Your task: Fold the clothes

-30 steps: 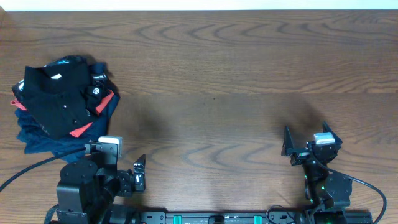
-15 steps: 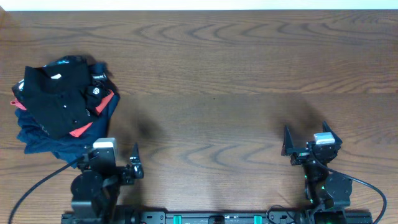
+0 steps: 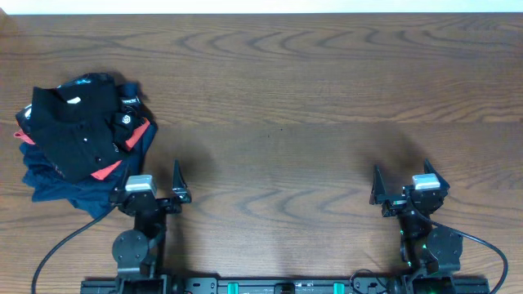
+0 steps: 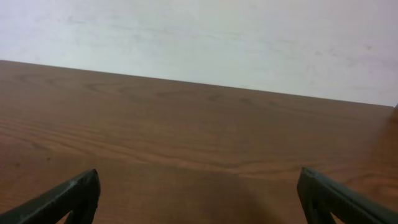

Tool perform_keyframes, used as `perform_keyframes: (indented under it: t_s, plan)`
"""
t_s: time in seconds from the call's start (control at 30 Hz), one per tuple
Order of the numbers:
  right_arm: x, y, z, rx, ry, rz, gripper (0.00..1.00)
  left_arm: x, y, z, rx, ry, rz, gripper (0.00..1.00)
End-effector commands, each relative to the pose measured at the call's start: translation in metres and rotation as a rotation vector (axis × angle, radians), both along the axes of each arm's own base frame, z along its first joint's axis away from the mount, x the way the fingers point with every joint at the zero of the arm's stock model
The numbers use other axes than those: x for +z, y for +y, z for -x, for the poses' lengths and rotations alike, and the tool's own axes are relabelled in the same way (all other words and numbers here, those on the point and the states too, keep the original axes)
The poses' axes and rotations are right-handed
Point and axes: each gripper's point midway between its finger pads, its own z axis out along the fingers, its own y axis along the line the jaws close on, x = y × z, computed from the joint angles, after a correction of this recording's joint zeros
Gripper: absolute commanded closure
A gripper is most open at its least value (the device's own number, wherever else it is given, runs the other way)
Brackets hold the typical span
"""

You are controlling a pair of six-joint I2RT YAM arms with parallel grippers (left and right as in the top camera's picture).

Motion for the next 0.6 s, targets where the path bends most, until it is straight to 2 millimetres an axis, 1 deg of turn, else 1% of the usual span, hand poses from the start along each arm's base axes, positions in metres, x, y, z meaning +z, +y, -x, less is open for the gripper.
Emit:
perform_keyframes:
  t_s: [0.0,0.07,0.17,0.57]
  plan:
    - [0.0,0.002,0.001,0.01,-0.002,0.013,0.01,-0.007,0.004,0.0,0.018,0.013,-0.015,0.02]
    - [0.0,0.002,0.001,0.01,-0.002,0.013,0.01,-0.014,0.004,0.0,0.02,0.042,-0.014,0.02]
    - [0.0,0.002,0.001,0.01,-0.002,0.013,0.01,-0.031,0.004,0.002,0.019,0.111,-0.013,0.02]
    - [0.0,0.002,0.001,0.011,-0.002,0.013,0.01,-0.031,0.004,0.002,0.019,0.111,-0.013,0.02]
